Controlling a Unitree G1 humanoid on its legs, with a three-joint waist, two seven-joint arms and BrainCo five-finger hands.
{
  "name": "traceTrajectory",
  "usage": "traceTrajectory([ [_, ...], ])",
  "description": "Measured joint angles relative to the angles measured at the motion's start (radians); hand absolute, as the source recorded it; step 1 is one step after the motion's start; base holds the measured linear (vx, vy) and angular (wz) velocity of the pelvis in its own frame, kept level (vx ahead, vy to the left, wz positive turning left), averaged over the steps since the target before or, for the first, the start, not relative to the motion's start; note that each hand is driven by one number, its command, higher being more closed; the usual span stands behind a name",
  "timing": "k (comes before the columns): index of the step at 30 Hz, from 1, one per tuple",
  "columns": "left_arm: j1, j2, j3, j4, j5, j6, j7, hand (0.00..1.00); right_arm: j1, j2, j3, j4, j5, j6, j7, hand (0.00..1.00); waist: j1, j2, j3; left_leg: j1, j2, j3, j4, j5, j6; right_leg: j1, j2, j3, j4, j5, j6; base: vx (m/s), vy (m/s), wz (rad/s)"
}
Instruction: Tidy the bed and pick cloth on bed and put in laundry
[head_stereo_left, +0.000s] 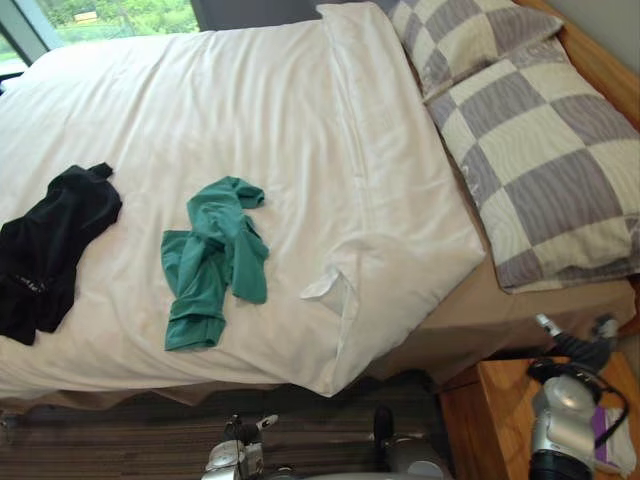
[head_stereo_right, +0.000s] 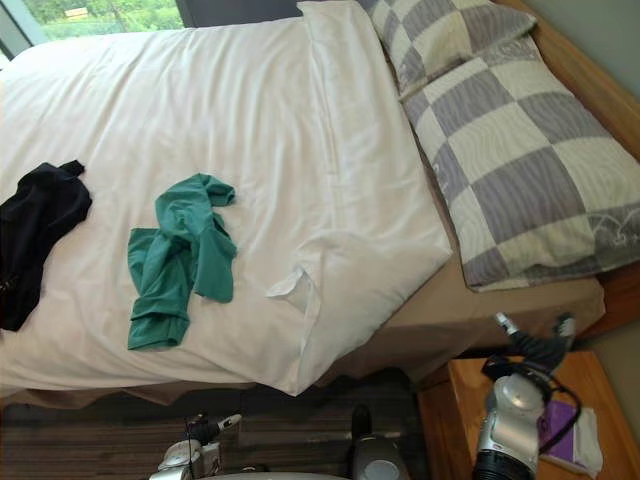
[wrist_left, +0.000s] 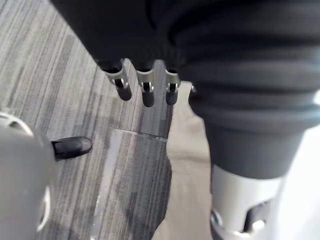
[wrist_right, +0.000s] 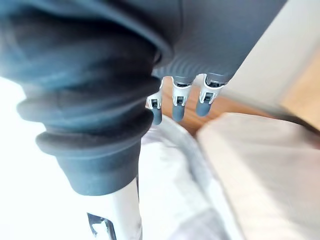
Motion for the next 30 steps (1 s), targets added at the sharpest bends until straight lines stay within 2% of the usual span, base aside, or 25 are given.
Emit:
traceTrajectory([
  [2,0.005,0.001,-0.001,0.011,0.015,0.002,-0.001,0.00,-0.019,-0.027,0.070,-0.089,-0.049,-0.004,0.009,0.00,0.008,-0.020,-0.009,-0.004,-0.017,-0.001,-0.006,-0.006,0.010,0.021,-0.006,0.002,-0.062,0.040,0.009,0.00,0.000,0.00],
  [5,0.002,0.009,-0.016,0.019,0.021,-0.001,-0.002,0.00,-0.045,-0.091,0.171,-0.139,-0.087,-0.009,0.038,0.00,0.008,-0.019,-0.011,-0.002,-0.026,-0.003,-0.004,-0.010,0.017,0.040,-0.016,0.005,-0.099,0.061,0.012,-0.01,0.011,0.00],
  [6,0.001,0.013,-0.030,0.019,0.029,-0.001,-0.002,0.00,-0.061,-0.137,0.239,-0.149,-0.101,-0.019,0.059,0.00,0.008,-0.018,-0.011,-0.002,-0.034,-0.002,-0.004,-0.010,0.017,0.042,-0.020,0.005,-0.105,0.064,0.012,0.00,0.000,0.00],
  [10,-0.004,0.038,-0.085,0.019,0.052,-0.003,-0.006,0.00,-0.127,-0.292,0.487,-0.130,-0.109,-0.057,0.171,0.00,0.022,-0.017,-0.011,-0.003,-0.034,-0.004,-0.005,-0.010,0.017,0.041,-0.021,0.004,-0.105,0.065,0.012,-0.01,0.003,0.00],
  [13,-0.010,0.042,-0.104,0.017,0.051,-0.011,-0.007,0.00,-0.227,-0.371,0.609,-0.048,-0.109,-0.081,0.236,0.00,0.032,-0.018,-0.012,-0.015,-0.036,-0.009,-0.005,-0.010,0.017,0.031,-0.022,0.002,-0.105,0.066,0.013,-0.02,-0.019,0.02],
  [17,-0.012,0.050,-0.128,0.008,0.051,-0.016,-0.008,0.00,-0.316,-0.407,0.696,0.019,-0.107,-0.084,0.273,0.00,0.054,-0.017,-0.011,-0.048,-0.039,-0.014,-0.002,-0.010,0.018,0.000,-0.025,0.000,-0.106,0.076,0.014,-0.01,-0.006,0.01],
  [21,-0.022,0.048,-0.128,0.011,0.046,-0.019,-0.005,0.00,-0.428,-0.436,0.801,0.041,-0.106,-0.084,0.306,0.00,0.055,-0.014,-0.006,-0.101,-0.047,-0.021,0.011,-0.005,0.025,-0.044,-0.039,-0.001,-0.106,0.093,0.012,-0.01,-0.008,0.03],
  [25,-0.048,0.048,-0.129,0.021,0.039,-0.036,-0.003,0.00,-0.510,-0.439,0.864,0.092,-0.106,-0.086,0.315,0.00,0.059,-0.013,0.026,-0.150,-0.061,-0.045,0.031,-0.001,0.033,-0.074,-0.056,-0.003,-0.106,0.115,0.021,-0.06,-0.013,0.15],
  [27,-0.071,0.049,-0.126,0.019,0.034,-0.037,-0.002,0.00,-0.551,-0.446,0.884,0.121,-0.107,-0.086,0.332,0.00,0.063,-0.015,0.062,-0.203,-0.074,-0.060,0.048,0.008,0.050,-0.119,-0.076,0.001,-0.106,0.136,0.026,-0.09,0.001,0.20],
  [30,-0.096,0.052,-0.125,0.016,0.026,-0.041,-0.001,0.00,-0.557,-0.458,0.901,0.193,-0.116,-0.083,0.345,0.00,0.086,-0.016,0.099,-0.247,-0.081,-0.073,0.071,0.010,0.055,-0.148,-0.088,0.004,-0.106,0.148,0.026,-0.09,-0.013,0.13],
])
